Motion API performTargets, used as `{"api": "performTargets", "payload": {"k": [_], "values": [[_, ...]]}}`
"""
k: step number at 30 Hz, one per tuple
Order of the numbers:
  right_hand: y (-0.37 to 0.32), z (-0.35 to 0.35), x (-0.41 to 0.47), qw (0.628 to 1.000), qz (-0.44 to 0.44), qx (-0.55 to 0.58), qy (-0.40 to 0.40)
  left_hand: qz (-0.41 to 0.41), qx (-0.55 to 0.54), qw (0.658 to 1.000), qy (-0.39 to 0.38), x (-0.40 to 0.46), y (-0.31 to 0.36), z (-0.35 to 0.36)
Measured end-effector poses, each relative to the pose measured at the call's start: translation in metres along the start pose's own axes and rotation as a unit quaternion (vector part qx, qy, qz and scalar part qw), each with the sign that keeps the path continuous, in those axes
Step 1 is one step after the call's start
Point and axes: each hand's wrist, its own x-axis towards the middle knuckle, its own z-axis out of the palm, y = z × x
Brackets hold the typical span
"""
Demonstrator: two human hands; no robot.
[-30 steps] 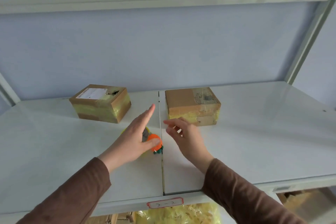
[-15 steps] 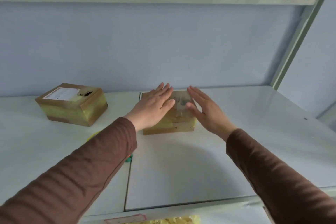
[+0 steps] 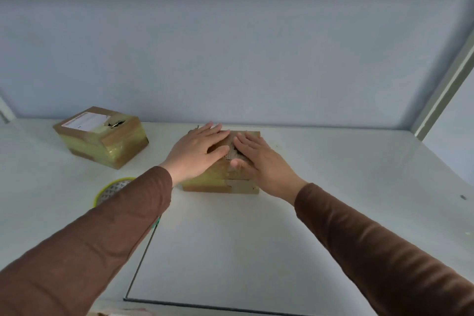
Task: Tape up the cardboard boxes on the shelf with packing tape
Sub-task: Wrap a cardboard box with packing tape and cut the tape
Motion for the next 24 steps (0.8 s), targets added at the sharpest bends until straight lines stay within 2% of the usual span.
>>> {"api": "performTargets", "payload": {"k": [2,3,4,6,8,9,11,13,14,16,18,22,24], "values": [[-0.001,-0.001,-0.002,0.983,0.055,0.173,0.014,-0.087,-0.150,0.981,0.086,-0.006,-0.003,-0.004],[-0.001,-0.003,-0.001,0.962,0.097,0.251,0.036,-0.144,-0.239,0.954,0.108,-0.007,-0.005,-0.009],[0.000,-0.005,0.001,0.939,0.140,0.308,0.054,-0.202,-0.321,0.919,0.105,-0.009,-0.005,-0.013],[-0.001,-0.012,0.004,0.905,0.197,0.376,0.038,-0.286,-0.424,0.858,0.050,-0.014,-0.003,-0.020],[-0.005,-0.014,0.003,0.893,0.204,0.399,0.028,-0.304,-0.450,0.839,0.018,-0.021,0.007,-0.023],[-0.009,-0.014,-0.001,0.891,0.201,0.403,0.056,-0.297,-0.469,0.831,0.035,-0.024,0.015,-0.024],[-0.018,-0.018,-0.015,0.874,0.189,0.422,0.151,-0.264,-0.543,0.789,0.114,-0.034,0.031,-0.025],[-0.027,-0.020,-0.037,0.837,0.185,0.458,0.234,-0.242,-0.605,0.734,0.192,-0.051,0.049,-0.023],[-0.031,-0.018,-0.049,0.821,0.187,0.472,0.260,-0.239,-0.618,0.718,0.213,-0.060,0.054,-0.020],[-0.037,-0.009,-0.070,0.806,0.191,0.483,0.284,-0.239,-0.629,0.708,0.215,-0.078,0.060,-0.010],[-0.040,-0.003,-0.083,0.809,0.193,0.484,0.273,-0.238,-0.646,0.701,0.186,-0.090,0.062,-0.008],[-0.036,-0.014,-0.081,0.785,0.228,0.546,0.185,-0.261,-0.654,0.703,0.103,-0.086,0.054,-0.020],[-0.035,-0.022,-0.075,0.774,0.228,0.574,0.136,-0.266,-0.670,0.692,0.049,-0.080,0.052,-0.026]]}}
